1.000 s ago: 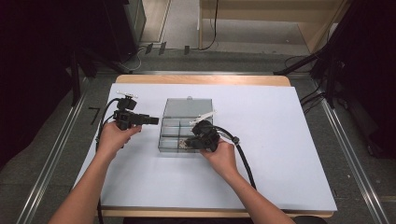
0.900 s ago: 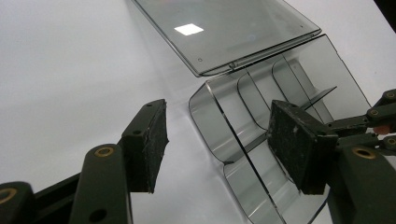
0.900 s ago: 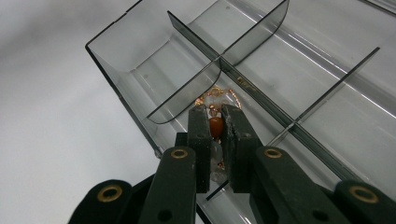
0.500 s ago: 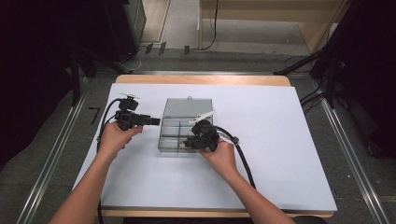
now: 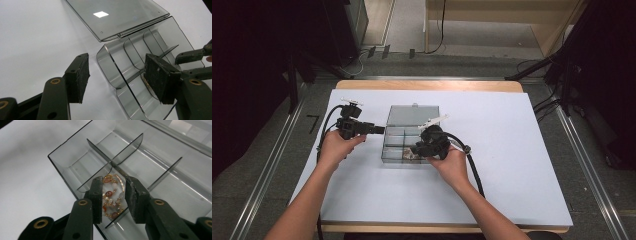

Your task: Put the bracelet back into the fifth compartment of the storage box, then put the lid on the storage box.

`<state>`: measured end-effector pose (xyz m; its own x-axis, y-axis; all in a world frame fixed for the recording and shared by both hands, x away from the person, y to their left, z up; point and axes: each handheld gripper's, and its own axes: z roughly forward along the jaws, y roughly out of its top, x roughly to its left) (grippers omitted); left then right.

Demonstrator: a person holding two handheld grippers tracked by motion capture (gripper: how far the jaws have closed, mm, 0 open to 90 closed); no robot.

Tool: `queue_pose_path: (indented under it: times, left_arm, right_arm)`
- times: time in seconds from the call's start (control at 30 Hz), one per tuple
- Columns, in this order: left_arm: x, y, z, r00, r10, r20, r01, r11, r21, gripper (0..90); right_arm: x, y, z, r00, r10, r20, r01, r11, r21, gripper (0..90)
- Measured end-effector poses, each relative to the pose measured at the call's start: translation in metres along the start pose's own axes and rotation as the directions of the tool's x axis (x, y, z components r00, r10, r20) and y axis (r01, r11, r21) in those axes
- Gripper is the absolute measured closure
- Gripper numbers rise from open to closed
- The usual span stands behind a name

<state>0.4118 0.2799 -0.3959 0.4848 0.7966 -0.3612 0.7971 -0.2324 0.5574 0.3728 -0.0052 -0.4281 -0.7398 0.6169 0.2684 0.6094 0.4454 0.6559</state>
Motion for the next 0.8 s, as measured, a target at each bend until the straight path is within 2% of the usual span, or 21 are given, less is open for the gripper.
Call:
queue_pose_path:
  times: [0.13,0.23,0.3,0.53,0.7,0.8]
  left_arm:
    - [-0.001,0.001,0.001,0.9999,0.001,-0.012,-0.001,1.0,0.003,38.1]
    - [-0.003,0.002,0.002,0.9999,0.005,-0.012,-0.005,1.0,0.002,38.5]
    - [-0.005,0.002,0.003,0.9998,0.019,-0.01,-0.019,0.9998,0.004,39.6]
    - [-0.007,0.005,0.006,0.9997,0.024,0.003,-0.024,0.9997,0.003,42.1]
    - [-0.005,0.007,0.009,0.9999,0.013,0.008,-0.013,0.9997,0.019,40.0]
    - [-0.004,0.008,0.009,0.9999,0.003,0.01,-0.004,0.9998,0.019,43.4]
  right_arm:
    - [-0.006,0.001,-0.006,0.9994,0.031,0.016,-0.031,0.999,-0.022,61.5]
    - [-0.01,0.002,-0.011,0.9988,0.037,0.031,-0.036,0.999,-0.032,59.8]
    - [-0.013,0.002,-0.014,0.9981,0.05,0.036,-0.049,0.998,-0.036,59.6]
    - [-0.023,0.004,-0.022,0.9966,0.068,0.047,-0.066,0.997,-0.033,58.3]
    - [-0.032,0.004,-0.027,0.9943,0.09,0.058,-0.087,0.995,-0.043,55.5]
    - [-0.036,0.004,-0.03,0.9918,0.114,0.058,-0.111,0.992,-0.053,51.5]
